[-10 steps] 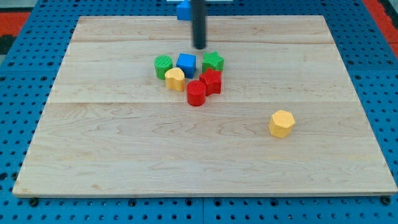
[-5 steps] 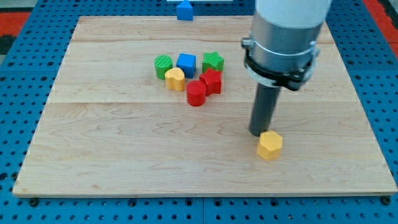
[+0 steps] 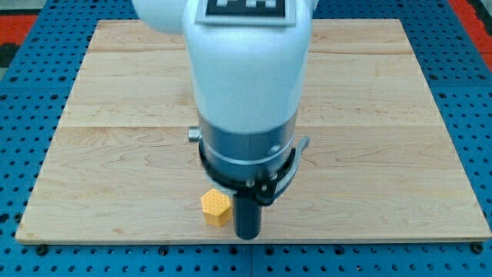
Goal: Move the yellow hexagon closer to yellow heart
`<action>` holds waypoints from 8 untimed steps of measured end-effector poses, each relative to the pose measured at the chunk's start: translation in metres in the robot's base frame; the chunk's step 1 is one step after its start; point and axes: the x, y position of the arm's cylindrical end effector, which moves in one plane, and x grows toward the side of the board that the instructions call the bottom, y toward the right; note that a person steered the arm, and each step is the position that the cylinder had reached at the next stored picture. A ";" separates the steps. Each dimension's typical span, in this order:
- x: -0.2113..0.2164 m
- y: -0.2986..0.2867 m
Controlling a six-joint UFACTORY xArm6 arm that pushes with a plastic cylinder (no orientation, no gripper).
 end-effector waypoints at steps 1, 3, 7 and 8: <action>-0.022 -0.051; -0.115 -0.053; -0.117 -0.084; -0.131 -0.101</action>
